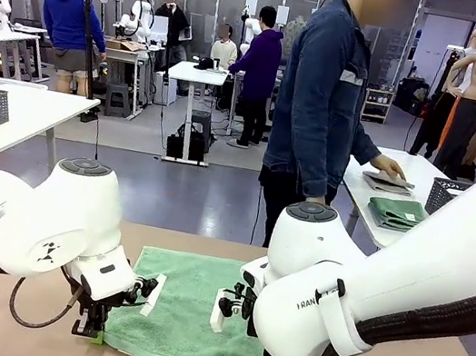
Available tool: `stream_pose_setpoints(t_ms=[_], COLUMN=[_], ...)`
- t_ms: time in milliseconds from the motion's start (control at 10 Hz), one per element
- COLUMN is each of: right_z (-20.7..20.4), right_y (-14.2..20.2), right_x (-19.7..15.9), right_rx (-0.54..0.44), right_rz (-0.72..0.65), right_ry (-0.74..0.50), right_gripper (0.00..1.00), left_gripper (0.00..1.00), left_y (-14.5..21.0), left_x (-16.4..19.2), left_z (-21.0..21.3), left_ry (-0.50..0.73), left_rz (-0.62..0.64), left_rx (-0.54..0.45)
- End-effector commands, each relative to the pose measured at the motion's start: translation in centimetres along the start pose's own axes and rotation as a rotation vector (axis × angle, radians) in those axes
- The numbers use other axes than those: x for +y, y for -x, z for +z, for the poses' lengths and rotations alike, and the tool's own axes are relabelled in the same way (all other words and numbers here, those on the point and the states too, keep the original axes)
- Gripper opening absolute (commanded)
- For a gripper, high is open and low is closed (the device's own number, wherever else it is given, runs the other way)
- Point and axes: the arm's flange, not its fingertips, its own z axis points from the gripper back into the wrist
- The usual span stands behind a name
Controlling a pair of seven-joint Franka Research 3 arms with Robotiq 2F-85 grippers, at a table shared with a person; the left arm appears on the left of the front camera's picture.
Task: Fold the towels and place them in the basket.
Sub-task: When a person lays out a Towel with hook on the table, fold it in half twice.
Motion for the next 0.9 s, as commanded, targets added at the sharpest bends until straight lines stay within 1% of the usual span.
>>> stream_pose_setpoints(t_ms=[0,200,300,500,800], right_z=[0.0,0.0,0.0,0.9,4.4], right_y=[0.0,0.0,0.0,0.4,0.7], right_x=[0.0,0.0,0.0,0.0,-0.9], right_rx=[0.000,0.000,0.000,-0.017,-0.022], right_rz=[0.000,0.000,0.000,0.002,0.000], right_ry=[0.000,0.000,0.000,-0.013,0.049], right_gripper=[0.00,0.00,0.06,0.06,0.06], left_gripper=[0.00,0.00,0.08,0.08,0.08], left_y=[0.0,0.0,0.0,0.1,0.5], left_x=[0.0,0.0,0.0,0.0,0.2], left_z=[0.0,0.0,0.0,1.4,4.6], left_ry=[0.000,0.000,0.000,-0.006,-0.055], left_rz=[0.001,0.001,0.000,0.007,0.028], left_rx=[-0.001,-0.001,0.000,0.011,0.014])
